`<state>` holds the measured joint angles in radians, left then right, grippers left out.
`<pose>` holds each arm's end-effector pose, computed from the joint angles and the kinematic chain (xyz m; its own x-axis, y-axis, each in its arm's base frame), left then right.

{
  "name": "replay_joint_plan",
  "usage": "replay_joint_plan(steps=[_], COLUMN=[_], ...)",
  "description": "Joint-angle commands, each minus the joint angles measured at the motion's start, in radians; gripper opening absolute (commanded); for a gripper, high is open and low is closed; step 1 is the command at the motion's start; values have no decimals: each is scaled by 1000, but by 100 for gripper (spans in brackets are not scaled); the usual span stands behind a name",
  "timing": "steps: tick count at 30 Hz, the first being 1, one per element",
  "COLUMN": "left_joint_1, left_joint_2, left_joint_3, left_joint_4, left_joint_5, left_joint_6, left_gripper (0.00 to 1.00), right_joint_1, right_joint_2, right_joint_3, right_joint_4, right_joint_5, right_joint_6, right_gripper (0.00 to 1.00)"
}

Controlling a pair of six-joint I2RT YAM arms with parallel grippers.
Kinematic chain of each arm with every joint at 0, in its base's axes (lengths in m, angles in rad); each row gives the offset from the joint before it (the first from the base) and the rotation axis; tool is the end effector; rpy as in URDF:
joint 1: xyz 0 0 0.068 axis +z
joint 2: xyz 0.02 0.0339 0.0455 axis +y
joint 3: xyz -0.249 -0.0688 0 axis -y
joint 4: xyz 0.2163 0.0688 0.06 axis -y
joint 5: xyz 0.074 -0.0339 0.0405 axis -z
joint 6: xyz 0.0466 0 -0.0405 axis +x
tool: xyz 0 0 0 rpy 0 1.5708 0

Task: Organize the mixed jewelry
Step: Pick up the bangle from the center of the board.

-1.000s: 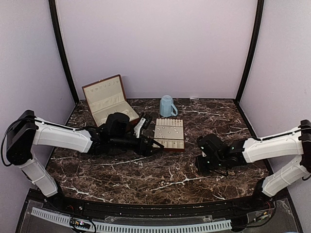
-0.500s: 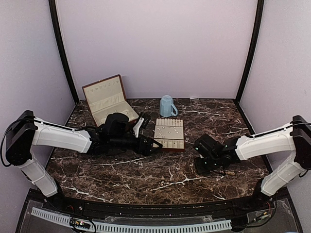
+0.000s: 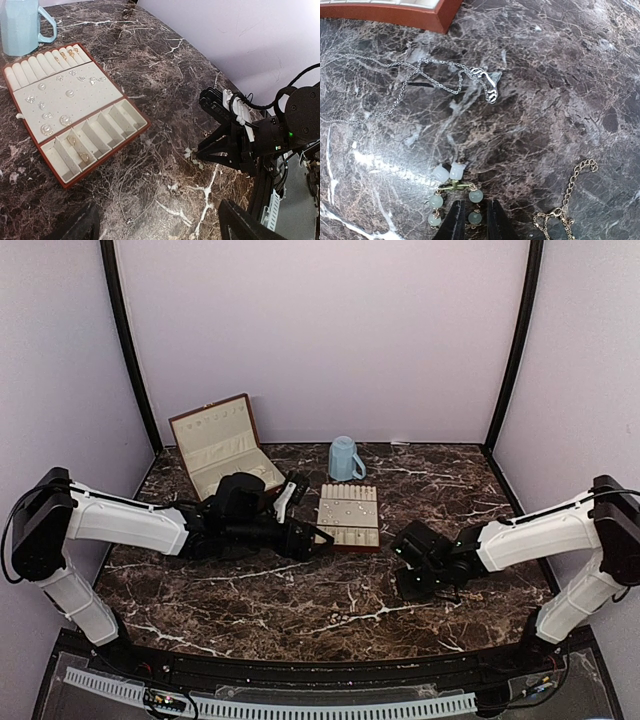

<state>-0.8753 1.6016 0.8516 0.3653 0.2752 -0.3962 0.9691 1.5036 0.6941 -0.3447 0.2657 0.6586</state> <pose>0.2062 -0.2668 0.2142 -0.5693 0.1025 -0.8158 0.7377 0.5017 -0.4518 0.1482 0.1943 0.1380 -0.8594 -0.2083 -0.4670 -0.2647 0.9626 0.0577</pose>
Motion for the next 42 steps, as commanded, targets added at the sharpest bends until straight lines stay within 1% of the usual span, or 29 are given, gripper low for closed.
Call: replay_joint_plan(steps=[1,9,14,17,22,28,30,36,42], left_joint_1=[-5,-6,-18,-34,-53,-94,-103,-116,-136], left_joint_2=[-42,-26,11,50,157,283,320,423,470], left_joint_3=[-11,1,10,30,64,152,166,176,173], left_joint_4=[1,10,67,84,167,187,215,379,458], left_joint_5=[-7,2,22,35,91,128,146,206,197], left_joint_6=[11,2,-26,-27,-41,-7,-1,-33,-6], left_gripper=[84,84,84,84,84,84,84,84,83], right_joint_1=[16,17,16,15,13,9,10,-1,-5], right_joint_2=[2,-18,-76,-101,-126,-166,-186,-236,-277], right_joint_3=[4,-8,-20,-29,-37,-47,-56,-88,-93], right_joint_4=[-7,19,66,89,101,118,130,167,176], right_joint_5=[5,-9,-24,-29,-35,-49,-59,-85,-102], right_joint_6=[9,44,55,62,70,83,92,116,132], right_gripper=[15,4,1,1,0,0,0,0,0])
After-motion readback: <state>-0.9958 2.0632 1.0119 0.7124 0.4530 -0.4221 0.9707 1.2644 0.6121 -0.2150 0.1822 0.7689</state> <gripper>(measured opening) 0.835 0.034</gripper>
